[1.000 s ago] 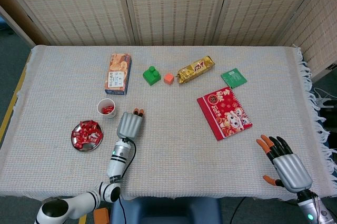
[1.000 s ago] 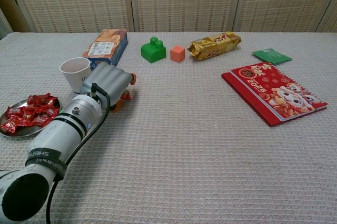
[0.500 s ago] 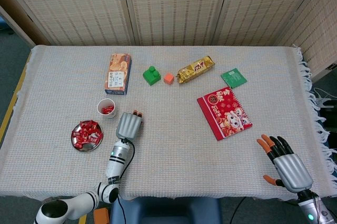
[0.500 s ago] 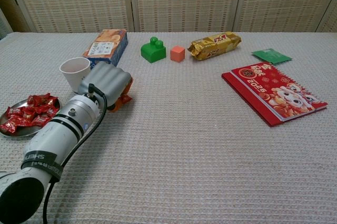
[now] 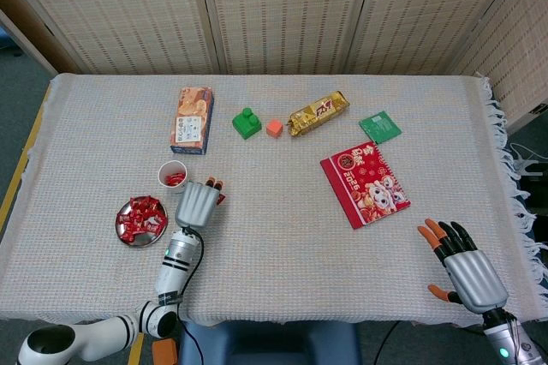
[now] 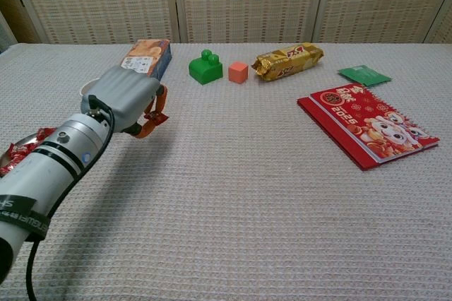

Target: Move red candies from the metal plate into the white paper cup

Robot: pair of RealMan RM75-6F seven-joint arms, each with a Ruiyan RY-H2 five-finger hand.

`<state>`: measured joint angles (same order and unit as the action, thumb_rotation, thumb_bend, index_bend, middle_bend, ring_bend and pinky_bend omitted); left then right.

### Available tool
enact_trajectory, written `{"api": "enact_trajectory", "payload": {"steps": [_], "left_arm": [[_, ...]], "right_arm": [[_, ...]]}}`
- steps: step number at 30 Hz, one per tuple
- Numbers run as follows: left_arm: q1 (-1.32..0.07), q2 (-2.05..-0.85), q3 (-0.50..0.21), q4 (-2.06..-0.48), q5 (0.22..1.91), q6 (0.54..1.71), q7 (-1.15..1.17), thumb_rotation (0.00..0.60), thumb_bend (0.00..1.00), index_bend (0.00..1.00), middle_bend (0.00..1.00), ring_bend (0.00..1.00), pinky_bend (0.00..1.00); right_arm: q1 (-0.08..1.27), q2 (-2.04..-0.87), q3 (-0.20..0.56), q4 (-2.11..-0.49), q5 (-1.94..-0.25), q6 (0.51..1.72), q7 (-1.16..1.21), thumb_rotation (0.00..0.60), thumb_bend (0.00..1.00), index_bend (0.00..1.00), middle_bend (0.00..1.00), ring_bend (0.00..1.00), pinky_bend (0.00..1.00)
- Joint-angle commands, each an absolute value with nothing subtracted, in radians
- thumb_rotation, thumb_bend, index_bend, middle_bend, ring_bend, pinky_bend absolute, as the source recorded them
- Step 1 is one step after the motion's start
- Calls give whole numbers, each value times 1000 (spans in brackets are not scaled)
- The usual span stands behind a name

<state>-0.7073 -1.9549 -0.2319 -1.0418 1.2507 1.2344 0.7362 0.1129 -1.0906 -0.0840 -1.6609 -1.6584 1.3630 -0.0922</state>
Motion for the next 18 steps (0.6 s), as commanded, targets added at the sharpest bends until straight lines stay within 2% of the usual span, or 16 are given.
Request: {"api": "enact_trajectory", "payload": {"steps": [1, 5, 9, 15, 18], "left_arm": [[-652, -1804, -247, -1232, 1251, 1301, 783, 600, 413, 490, 482, 882, 1000], [-646, -1744, -281, -1283, 1219, 1305, 796, 600, 410, 480, 478, 883, 1000], [-658, -1730, -310, -1242, 1162, 1265, 790, 600, 409, 473, 465, 882, 1000], [-674, -1756, -307, -1162, 1117, 1223, 784, 600, 410, 456, 448, 873, 1000], [-681, -1770, -302, -1141, 1104, 1213, 784, 600, 410, 393, 400, 866, 1000]], "right_arm": [[114, -1094, -84, -1661, -1661, 1362, -97, 600, 56, 0, 0, 0, 0], [117, -1097, -89, -1663, -1668, 1354, -104, 600, 56, 0, 0, 0, 0], [116, -1099, -91, -1664, -1673, 1358, -109, 600, 56, 0, 0, 0, 0], [110, -1101, -88, -1662, -1669, 1369, -111, 600, 55, 0, 0, 0, 0], [110, -1103, -88, -1662, -1669, 1368, -115, 600, 55, 0, 0, 0, 0]]}}
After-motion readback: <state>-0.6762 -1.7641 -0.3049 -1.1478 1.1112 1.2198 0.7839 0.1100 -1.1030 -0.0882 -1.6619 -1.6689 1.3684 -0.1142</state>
